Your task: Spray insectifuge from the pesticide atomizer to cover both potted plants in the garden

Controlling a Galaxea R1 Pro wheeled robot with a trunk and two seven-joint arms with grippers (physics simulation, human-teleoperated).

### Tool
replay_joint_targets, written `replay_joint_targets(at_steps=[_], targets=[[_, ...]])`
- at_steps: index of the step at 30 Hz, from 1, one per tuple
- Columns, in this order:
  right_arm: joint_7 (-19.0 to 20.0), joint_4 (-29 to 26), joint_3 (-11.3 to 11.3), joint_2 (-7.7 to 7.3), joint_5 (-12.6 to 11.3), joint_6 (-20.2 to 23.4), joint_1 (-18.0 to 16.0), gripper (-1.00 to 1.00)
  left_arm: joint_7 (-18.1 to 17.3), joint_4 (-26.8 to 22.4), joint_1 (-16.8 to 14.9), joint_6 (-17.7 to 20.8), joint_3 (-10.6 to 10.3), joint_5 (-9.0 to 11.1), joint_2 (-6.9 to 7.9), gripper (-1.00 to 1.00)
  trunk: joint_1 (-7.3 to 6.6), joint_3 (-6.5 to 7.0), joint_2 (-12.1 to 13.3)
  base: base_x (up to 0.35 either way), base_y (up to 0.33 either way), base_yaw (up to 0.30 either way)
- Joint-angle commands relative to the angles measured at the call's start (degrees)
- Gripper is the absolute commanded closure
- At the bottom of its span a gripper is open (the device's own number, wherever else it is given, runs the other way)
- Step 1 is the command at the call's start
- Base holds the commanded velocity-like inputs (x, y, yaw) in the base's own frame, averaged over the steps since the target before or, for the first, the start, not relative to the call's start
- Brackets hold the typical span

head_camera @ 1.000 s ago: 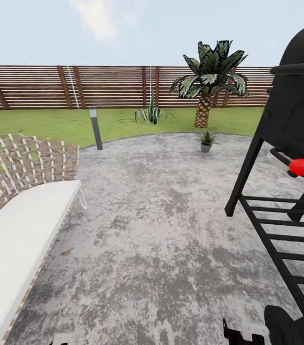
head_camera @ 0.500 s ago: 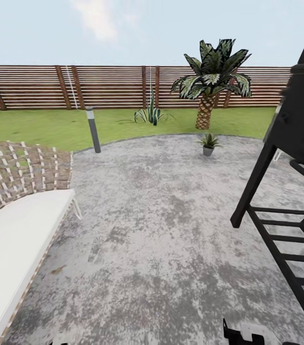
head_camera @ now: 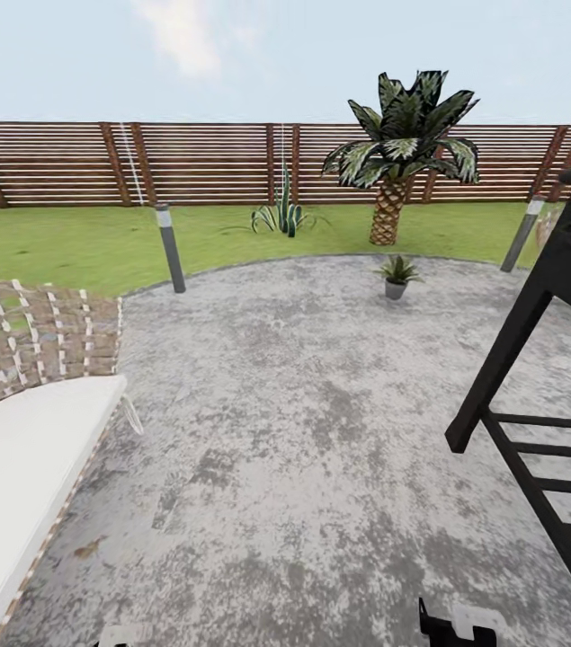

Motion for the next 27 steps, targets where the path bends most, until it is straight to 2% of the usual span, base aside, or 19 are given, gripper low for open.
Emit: replay_joint_targets(at_steps=[1,27], targets=[[-0.1,0.03,0.48,0.0,-0.5,-0.15,-0.03,-1.0,0.21,0.06,-0.04,-0.21,0.35,-0.61,-0.01,1.0,0.02,-0.05,-0.02,0.336,0.0,0.0],[0.06,0.03,0.58,0.36,-0.46,-0.15,-0.03,-1.0,0.21,0.06,-0.04,-0.21,0.27,-0.61,-0.09,1.0,0.02,-0.05,-0.02,0.336,0.0,0.0]])
